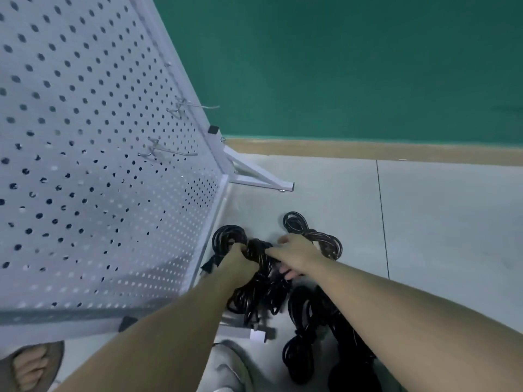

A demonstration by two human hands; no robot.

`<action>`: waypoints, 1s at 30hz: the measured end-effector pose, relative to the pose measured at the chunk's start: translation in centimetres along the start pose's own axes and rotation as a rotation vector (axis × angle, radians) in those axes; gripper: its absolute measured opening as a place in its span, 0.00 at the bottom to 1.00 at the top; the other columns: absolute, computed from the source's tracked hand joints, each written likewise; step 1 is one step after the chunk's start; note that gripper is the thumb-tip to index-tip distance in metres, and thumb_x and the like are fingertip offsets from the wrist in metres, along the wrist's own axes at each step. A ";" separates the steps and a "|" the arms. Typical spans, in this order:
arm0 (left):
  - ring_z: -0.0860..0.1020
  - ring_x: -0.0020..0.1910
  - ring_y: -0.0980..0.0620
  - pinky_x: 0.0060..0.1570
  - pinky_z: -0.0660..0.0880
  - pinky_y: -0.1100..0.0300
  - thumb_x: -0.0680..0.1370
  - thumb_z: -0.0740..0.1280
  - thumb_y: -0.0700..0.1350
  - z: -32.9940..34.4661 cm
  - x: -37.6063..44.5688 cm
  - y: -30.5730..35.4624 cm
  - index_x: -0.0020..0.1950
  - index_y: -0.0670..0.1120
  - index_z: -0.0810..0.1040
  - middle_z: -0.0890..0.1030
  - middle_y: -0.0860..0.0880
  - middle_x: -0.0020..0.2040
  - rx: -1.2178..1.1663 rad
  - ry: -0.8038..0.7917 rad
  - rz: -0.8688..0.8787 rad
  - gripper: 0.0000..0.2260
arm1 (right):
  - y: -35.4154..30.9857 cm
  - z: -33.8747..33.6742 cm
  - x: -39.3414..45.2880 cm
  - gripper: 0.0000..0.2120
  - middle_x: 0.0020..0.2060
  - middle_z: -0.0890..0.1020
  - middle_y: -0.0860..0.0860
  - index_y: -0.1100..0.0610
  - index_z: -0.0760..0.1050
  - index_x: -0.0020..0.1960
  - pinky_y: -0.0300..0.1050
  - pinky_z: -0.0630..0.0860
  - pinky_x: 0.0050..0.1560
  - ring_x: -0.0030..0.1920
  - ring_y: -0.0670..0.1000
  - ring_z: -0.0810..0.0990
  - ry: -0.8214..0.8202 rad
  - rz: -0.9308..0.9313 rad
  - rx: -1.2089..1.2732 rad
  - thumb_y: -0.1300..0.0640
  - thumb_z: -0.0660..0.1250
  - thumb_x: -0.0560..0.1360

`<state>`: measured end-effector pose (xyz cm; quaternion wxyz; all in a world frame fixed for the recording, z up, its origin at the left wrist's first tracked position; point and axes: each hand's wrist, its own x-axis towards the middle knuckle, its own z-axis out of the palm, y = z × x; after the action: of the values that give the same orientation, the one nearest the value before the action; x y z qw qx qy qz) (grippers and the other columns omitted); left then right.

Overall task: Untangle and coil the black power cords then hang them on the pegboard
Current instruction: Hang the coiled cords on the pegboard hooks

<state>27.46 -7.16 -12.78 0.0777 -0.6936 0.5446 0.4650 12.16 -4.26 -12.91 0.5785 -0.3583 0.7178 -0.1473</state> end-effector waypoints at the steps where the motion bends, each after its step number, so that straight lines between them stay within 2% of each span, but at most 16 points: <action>1: 0.80 0.51 0.44 0.51 0.79 0.49 0.73 0.68 0.41 0.0 0.3 -0.4 0.76 0.47 0.65 0.79 0.46 0.53 -0.108 -0.013 -0.026 0.31 | -0.3 1.0 0.6 0.27 0.48 0.82 0.56 0.58 0.68 0.73 0.48 0.84 0.42 0.43 0.53 0.84 -0.010 0.022 0.011 0.51 0.70 0.78; 3: 0.79 0.45 0.46 0.46 0.80 0.49 0.73 0.67 0.38 -0.2 0.7 -0.8 0.76 0.47 0.66 0.79 0.44 0.50 -0.296 -0.008 -0.059 0.30 | -0.6 2.5 1.8 0.26 0.47 0.82 0.55 0.57 0.71 0.69 0.51 0.85 0.45 0.44 0.55 0.85 -0.008 0.054 -0.018 0.49 0.72 0.76; 5: 0.77 0.41 0.49 0.40 0.77 0.54 0.78 0.63 0.35 -0.4 0.7 -0.9 0.75 0.46 0.65 0.78 0.44 0.47 -0.445 -0.021 -0.083 0.26 | -0.4 3.6 2.6 0.19 0.46 0.84 0.56 0.57 0.76 0.62 0.53 0.85 0.47 0.45 0.57 0.86 0.017 0.063 -0.059 0.49 0.72 0.75; 7: 0.77 0.40 0.50 0.40 0.74 0.57 0.79 0.62 0.35 -0.7 0.5 -0.9 0.74 0.46 0.66 0.78 0.45 0.45 -0.479 -0.033 -0.062 0.24 | 0.0 4.0 2.7 0.16 0.48 0.85 0.56 0.54 0.78 0.60 0.54 0.83 0.52 0.48 0.58 0.86 0.086 0.030 -0.104 0.50 0.70 0.74; 9: 0.78 0.37 0.51 0.37 0.75 0.58 0.76 0.65 0.36 -1.2 0.0 -0.7 0.74 0.46 0.68 0.79 0.46 0.43 -0.472 -0.045 -0.016 0.26 | 0.3 3.4 1.7 0.15 0.52 0.85 0.53 0.51 0.78 0.61 0.49 0.79 0.57 0.54 0.57 0.84 0.158 -0.030 -0.129 0.51 0.68 0.75; 11: 0.79 0.37 0.51 0.38 0.77 0.58 0.75 0.68 0.37 -2.0 -0.8 0.1 0.73 0.47 0.70 0.80 0.47 0.43 -0.480 -0.033 0.039 0.26 | 0.1 1.9 -0.1 0.16 0.54 0.85 0.50 0.47 0.77 0.64 0.42 0.75 0.54 0.54 0.52 0.82 0.199 -0.106 -0.085 0.52 0.68 0.77; 13: 0.80 0.43 0.53 0.45 0.79 0.59 0.77 0.71 0.40 -3.4 -2.5 1.4 0.71 0.50 0.70 0.80 0.49 0.48 -0.475 -0.020 0.113 0.24 | -0.7 -0.3 -2.1 0.16 0.53 0.85 0.47 0.47 0.76 0.65 0.35 0.74 0.49 0.49 0.46 0.82 0.172 -0.210 0.055 0.54 0.70 0.78; 16: 0.79 0.60 0.51 0.67 0.74 0.46 0.75 0.75 0.48 -5.6 -6.2 3.7 0.73 0.54 0.69 0.79 0.54 0.62 -0.458 -0.043 0.291 0.29 | -3.8 -4.0 -6.4 0.18 0.51 0.86 0.53 0.55 0.76 0.67 0.36 0.78 0.44 0.42 0.45 0.84 0.078 -0.366 0.269 0.63 0.71 0.78; 17: 0.78 0.64 0.51 0.70 0.71 0.44 0.73 0.77 0.49 -6.5 -7.7 4.5 0.75 0.56 0.67 0.77 0.55 0.67 -0.473 -0.037 0.353 0.33 | -5.2 -5.3 -8.2 0.18 0.51 0.86 0.55 0.56 0.76 0.66 0.36 0.79 0.42 0.39 0.45 0.84 0.064 -0.419 0.276 0.65 0.70 0.78; 19: 0.76 0.67 0.52 0.72 0.69 0.43 0.73 0.78 0.47 -8.4 -11.2 6.3 0.80 0.57 0.60 0.73 0.56 0.72 -0.582 -0.038 0.461 0.40 | -8.1 -7.6 -12.3 0.19 0.53 0.86 0.57 0.55 0.75 0.66 0.39 0.82 0.44 0.41 0.46 0.85 0.035 -0.524 0.263 0.67 0.70 0.78; 22: 0.80 0.63 0.54 0.68 0.75 0.46 0.77 0.74 0.41 -11.5 -17.1 8.5 0.75 0.56 0.66 0.78 0.57 0.67 -0.696 -0.046 0.657 0.30 | -12.1 -10.5 -18.4 0.18 0.52 0.87 0.53 0.54 0.76 0.66 0.49 0.84 0.53 0.48 0.50 0.86 0.025 -0.654 0.235 0.65 0.71 0.77; 24: 0.81 0.62 0.53 0.63 0.79 0.48 0.78 0.72 0.39 -13.4 -21.2 9.1 0.75 0.54 0.68 0.79 0.57 0.67 -0.717 -0.006 0.768 0.28 | -14.4 -11.7 -22.4 0.18 0.52 0.87 0.51 0.52 0.76 0.66 0.51 0.83 0.54 0.50 0.52 0.86 0.036 -0.730 0.209 0.63 0.71 0.78; 27: 0.83 0.60 0.53 0.56 0.82 0.49 0.79 0.72 0.39 -15.8 -27.2 9.8 0.75 0.50 0.68 0.77 0.57 0.70 -0.758 0.118 0.895 0.27 | -17.5 -12.0 -28.4 0.16 0.53 0.87 0.52 0.52 0.77 0.65 0.44 0.83 0.46 0.49 0.48 0.85 0.085 -0.861 0.231 0.62 0.70 0.79; 30: 0.85 0.53 0.50 0.50 0.83 0.48 0.79 0.71 0.38 -17.6 -32.9 10.5 0.68 0.49 0.69 0.78 0.55 0.67 -0.800 0.252 1.012 0.21 | -20.3 -11.0 -33.6 0.12 0.52 0.85 0.43 0.45 0.78 0.62 0.34 0.79 0.40 0.47 0.40 0.83 0.139 -0.981 0.257 0.56 0.68 0.81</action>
<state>29.44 0.39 25.23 -0.4786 -0.3764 0.5938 0.5260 11.29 2.34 27.29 0.4315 -0.5682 0.4782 -0.5121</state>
